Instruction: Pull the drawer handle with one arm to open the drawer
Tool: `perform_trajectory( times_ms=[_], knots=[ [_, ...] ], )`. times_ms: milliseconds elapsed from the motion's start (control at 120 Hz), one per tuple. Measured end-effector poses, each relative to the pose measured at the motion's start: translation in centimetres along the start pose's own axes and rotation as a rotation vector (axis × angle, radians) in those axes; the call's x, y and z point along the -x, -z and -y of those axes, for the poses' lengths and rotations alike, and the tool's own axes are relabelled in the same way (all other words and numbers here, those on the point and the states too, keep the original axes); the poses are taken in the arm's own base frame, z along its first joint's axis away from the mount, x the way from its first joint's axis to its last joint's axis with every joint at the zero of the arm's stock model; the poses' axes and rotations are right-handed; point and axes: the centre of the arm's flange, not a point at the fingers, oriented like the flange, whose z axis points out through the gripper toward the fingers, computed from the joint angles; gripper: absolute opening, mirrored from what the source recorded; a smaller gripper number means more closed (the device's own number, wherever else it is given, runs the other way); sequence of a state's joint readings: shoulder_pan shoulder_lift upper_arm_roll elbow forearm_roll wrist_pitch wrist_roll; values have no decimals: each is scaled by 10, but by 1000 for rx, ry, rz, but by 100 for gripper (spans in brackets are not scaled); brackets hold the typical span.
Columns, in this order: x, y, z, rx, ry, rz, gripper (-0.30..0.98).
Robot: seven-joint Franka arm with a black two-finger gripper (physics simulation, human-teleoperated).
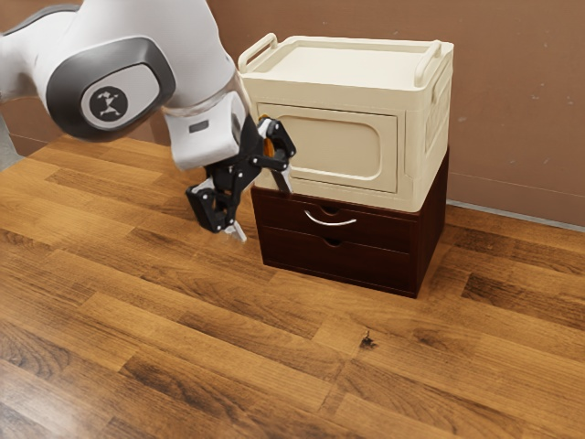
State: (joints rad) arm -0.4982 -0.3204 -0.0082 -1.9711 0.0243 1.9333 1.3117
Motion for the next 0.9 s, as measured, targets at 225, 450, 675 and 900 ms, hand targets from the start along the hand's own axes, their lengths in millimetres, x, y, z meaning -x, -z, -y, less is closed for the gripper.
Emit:
perform_trajectory(
  times_ms=[225,450,675,900],
  knots=[
    [24,-31,6,4,35,-33,69],
    [47,-90,1,-34,133,-42,58],
    [50,-127,17,-137,192,-65,48],
    [59,-168,41,-228,232,-68,46]
  ],
)
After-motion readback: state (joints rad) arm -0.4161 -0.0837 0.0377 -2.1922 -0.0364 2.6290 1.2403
